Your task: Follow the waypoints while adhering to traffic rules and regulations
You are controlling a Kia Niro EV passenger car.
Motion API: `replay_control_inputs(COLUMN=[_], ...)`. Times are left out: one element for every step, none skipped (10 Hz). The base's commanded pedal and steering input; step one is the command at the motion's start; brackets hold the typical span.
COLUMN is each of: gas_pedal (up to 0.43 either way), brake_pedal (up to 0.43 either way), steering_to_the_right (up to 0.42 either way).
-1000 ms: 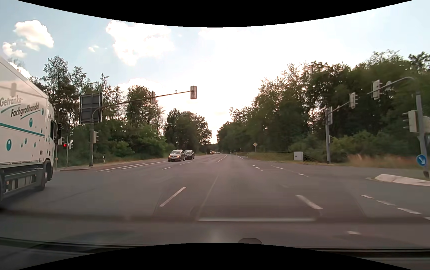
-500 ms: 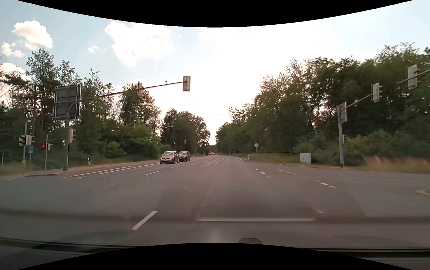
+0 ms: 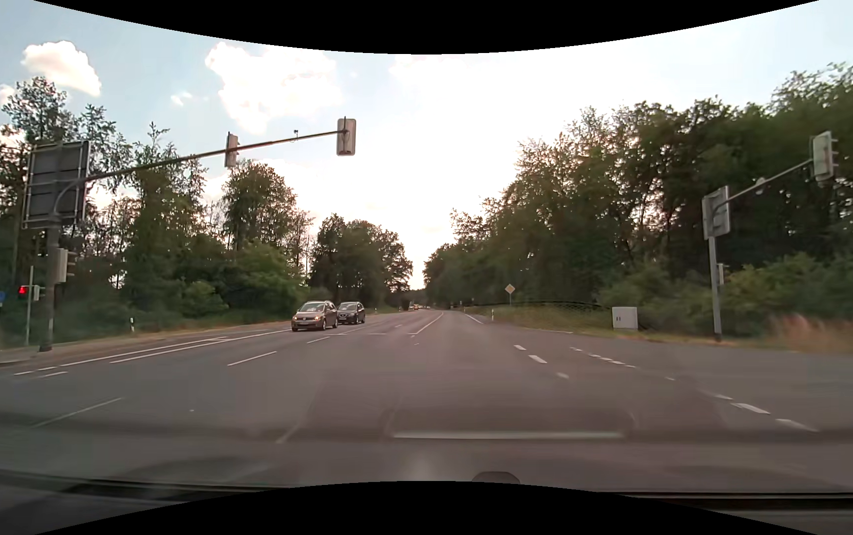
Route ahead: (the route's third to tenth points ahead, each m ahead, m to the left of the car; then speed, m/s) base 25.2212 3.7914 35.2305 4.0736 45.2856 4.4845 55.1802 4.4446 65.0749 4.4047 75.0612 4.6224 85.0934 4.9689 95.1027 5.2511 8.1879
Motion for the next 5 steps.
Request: replay_control_inputs(gas_pedal=[0.370, 0.370, 0.370, 0.370, 0.370], brake_pedal=[0.000, 0.000, 0.000, 0.000, 0.000], steering_to_the_right=[0.005, 0.005, 0.004, 0.004, 0.002])
